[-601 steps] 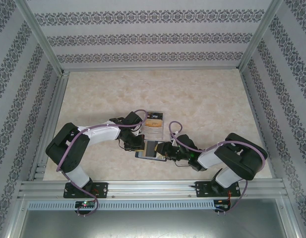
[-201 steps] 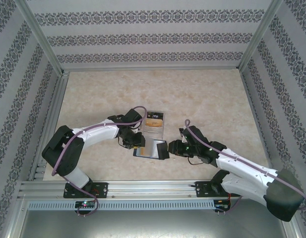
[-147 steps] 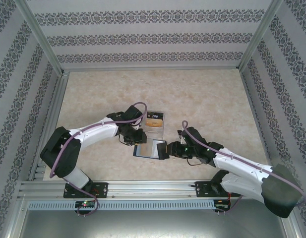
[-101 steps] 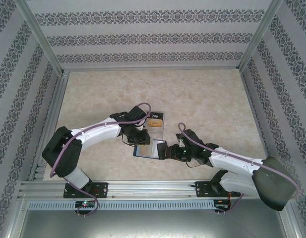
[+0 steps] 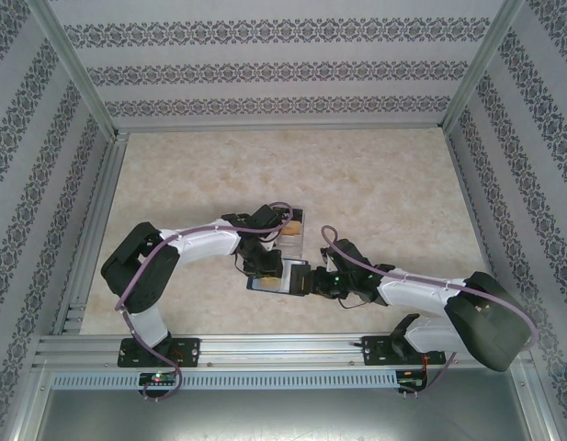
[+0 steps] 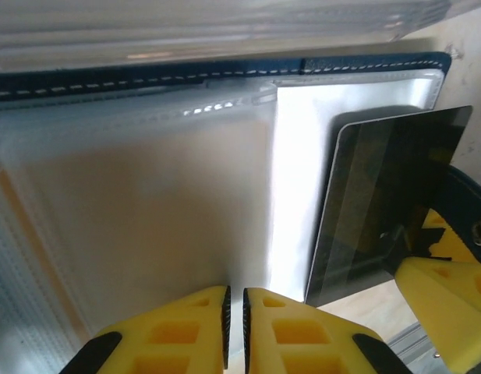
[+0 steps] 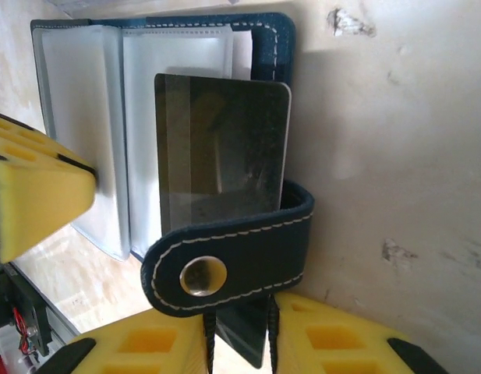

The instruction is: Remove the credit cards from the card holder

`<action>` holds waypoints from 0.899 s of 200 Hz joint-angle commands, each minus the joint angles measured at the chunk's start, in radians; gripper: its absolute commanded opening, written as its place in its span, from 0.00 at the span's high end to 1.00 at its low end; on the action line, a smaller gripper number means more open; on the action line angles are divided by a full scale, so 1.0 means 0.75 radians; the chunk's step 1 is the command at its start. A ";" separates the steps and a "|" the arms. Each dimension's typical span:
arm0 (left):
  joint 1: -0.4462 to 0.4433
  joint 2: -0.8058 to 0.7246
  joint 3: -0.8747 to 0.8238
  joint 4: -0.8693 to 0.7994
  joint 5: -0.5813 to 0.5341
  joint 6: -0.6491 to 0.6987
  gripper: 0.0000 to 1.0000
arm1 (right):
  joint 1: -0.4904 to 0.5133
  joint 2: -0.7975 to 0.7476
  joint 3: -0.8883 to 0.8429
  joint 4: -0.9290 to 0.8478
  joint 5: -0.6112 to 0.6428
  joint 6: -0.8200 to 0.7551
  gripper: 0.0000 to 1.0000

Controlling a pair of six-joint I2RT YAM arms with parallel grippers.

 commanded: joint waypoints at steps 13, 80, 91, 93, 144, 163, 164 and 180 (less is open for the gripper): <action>-0.027 0.023 -0.005 0.000 0.006 0.029 0.85 | -0.002 0.006 -0.049 0.063 -0.017 0.020 0.79; -0.049 0.031 0.005 -0.007 0.008 0.044 0.89 | -0.003 -0.012 -0.050 0.088 -0.007 0.042 0.78; -0.051 0.019 0.013 -0.014 -0.005 0.047 0.89 | -0.003 -0.015 -0.053 0.081 -0.003 0.045 0.78; -0.051 0.017 0.014 -0.017 -0.005 0.047 0.89 | -0.003 -0.017 -0.054 0.083 -0.002 0.045 0.78; -0.056 -0.062 0.070 -0.039 -0.015 0.047 0.89 | -0.004 -0.047 -0.071 0.064 0.018 0.050 0.77; -0.062 -0.048 0.088 -0.021 0.015 0.053 0.89 | -0.006 -0.051 -0.078 0.068 0.022 0.053 0.77; -0.063 -0.046 0.088 -0.021 0.017 0.053 0.89 | -0.006 -0.051 -0.078 0.067 0.022 0.053 0.77; -0.071 -0.013 0.097 -0.015 0.025 0.057 0.89 | -0.006 -0.055 -0.079 0.066 0.026 0.055 0.76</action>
